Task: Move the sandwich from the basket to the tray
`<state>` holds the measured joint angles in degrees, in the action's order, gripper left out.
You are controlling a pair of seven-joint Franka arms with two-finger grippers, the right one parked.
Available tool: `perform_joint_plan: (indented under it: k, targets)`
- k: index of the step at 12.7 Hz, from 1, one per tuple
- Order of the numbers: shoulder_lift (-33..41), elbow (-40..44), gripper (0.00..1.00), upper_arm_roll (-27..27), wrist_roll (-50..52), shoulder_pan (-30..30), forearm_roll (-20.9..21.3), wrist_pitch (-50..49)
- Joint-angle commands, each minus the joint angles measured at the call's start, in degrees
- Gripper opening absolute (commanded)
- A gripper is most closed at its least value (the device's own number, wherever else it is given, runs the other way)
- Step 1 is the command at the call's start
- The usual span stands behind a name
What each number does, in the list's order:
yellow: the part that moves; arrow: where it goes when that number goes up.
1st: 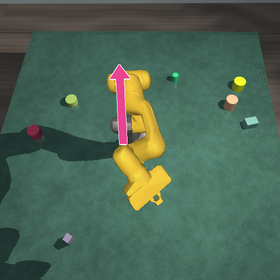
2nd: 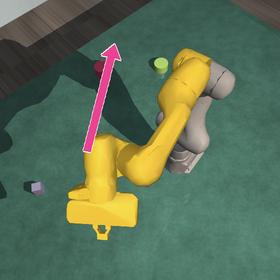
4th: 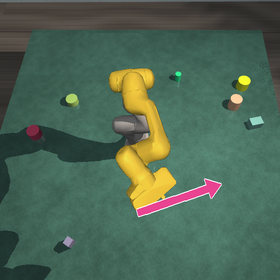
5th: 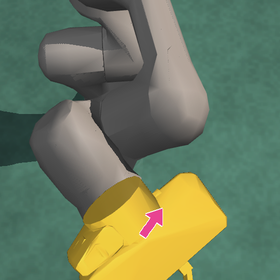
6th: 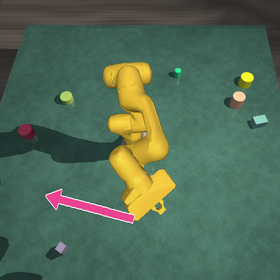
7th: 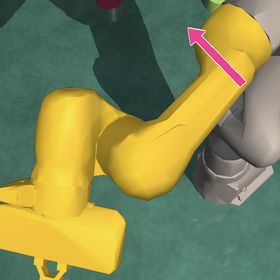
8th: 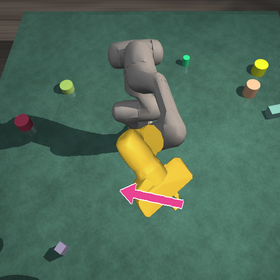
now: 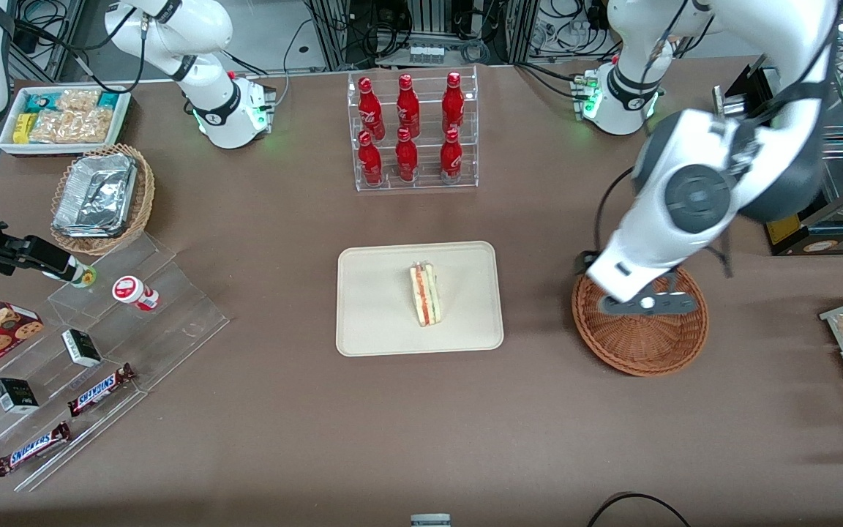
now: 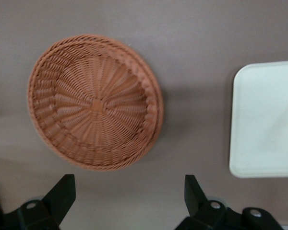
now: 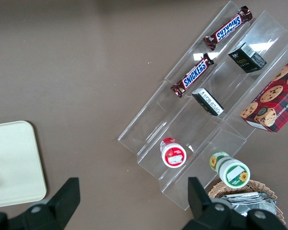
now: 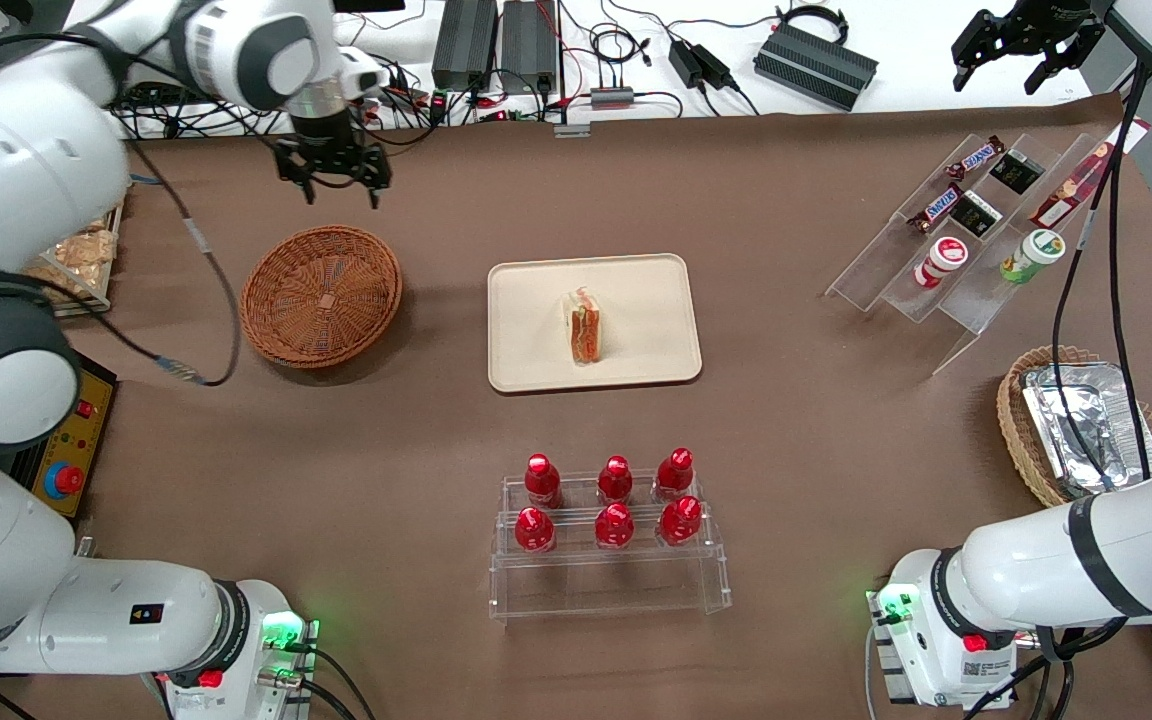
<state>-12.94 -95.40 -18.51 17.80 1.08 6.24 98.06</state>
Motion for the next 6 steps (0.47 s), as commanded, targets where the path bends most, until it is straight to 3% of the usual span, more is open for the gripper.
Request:
perform_joint_plan:
  k: [1, 6]
  targets:
    - [7.83, -5.24, 1.0, -0.29, -5.92, -4.05, -3.16, -2.33]
    - [11.17, -4.71, 1.0, 1.97, -12.52, -6.35, -3.25, -8.22]
